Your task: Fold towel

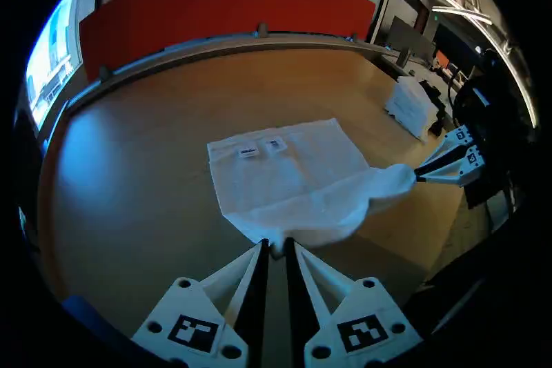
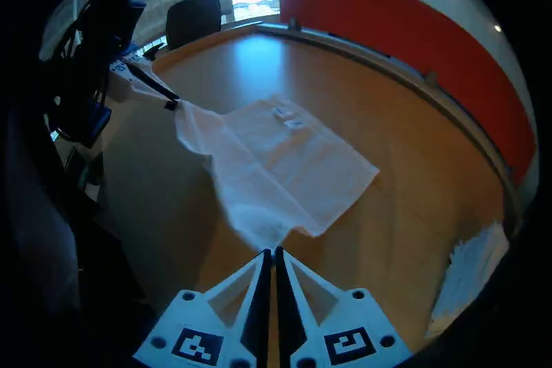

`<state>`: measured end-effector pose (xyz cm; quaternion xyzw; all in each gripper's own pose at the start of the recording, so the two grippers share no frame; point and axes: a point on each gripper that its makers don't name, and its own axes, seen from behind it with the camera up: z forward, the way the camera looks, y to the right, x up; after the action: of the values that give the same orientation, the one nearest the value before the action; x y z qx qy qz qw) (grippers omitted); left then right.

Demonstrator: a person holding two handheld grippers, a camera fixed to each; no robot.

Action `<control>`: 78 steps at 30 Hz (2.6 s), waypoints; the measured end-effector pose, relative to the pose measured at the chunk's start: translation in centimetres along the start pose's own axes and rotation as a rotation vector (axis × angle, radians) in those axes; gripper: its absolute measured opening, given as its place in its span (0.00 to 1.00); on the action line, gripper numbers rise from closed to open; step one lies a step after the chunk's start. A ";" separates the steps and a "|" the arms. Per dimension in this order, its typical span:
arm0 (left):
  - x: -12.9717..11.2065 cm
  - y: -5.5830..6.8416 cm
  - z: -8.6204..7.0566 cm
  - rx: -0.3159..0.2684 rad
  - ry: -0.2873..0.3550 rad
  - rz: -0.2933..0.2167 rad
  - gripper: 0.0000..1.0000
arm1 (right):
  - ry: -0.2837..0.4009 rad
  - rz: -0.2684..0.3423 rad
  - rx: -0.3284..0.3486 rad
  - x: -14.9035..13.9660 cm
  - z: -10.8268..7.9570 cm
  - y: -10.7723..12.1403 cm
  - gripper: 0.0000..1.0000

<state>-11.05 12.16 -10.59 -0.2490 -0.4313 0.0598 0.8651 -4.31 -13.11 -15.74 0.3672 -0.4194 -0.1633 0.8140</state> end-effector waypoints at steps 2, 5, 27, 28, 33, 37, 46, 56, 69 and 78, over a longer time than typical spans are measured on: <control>-0.1 0.0 0.0 0.002 0.000 -0.004 0.17 | 0.006 -0.008 -0.006 0.5 -0.2 0.5 0.05; -0.2 0.0 -0.1 0.003 0.001 -0.012 0.17 | 0.015 -0.020 -0.016 1.3 -0.6 1.2 0.05; -0.2 0.7 -0.8 -0.008 0.012 -0.076 0.17 | 0.038 -0.081 -0.033 4.9 -2.4 3.7 0.05; -0.2 0.7 -0.8 -0.009 0.011 -0.075 0.17 | 0.038 -0.080 -0.032 4.9 -2.5 3.7 0.05; -0.1 1.1 -0.9 -0.018 0.009 -0.065 0.17 | 0.040 -0.077 -0.032 5.0 -3.0 3.6 0.05; 0.1 1.3 -1.2 -0.026 0.009 -0.069 0.17 | 0.047 -0.074 -0.032 5.2 -3.6 3.6 0.05; 0.0 1.8 -2.2 -0.046 0.004 -0.098 0.17 | 0.049 -0.074 -0.023 5.6 -4.8 3.3 0.05; 0.0 1.9 -2.6 -0.047 0.000 -0.101 0.17 | 0.049 -0.072 -0.015 5.8 -5.2 2.9 0.05; 2.0 0.6 -1.0 -0.034 0.026 -0.081 0.17 | 0.053 -0.078 -0.032 6.5 -3.9 4.6 0.05; 4.4 -1.1 1.1 -0.017 0.051 -0.059 0.17 | 0.062 -0.065 -0.058 7.6 -2.0 7.1 0.05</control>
<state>-9.36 13.02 -6.36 -0.2451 -0.4167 0.0242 0.8750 1.46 -11.72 -6.98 0.3617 -0.3770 -0.1905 0.8311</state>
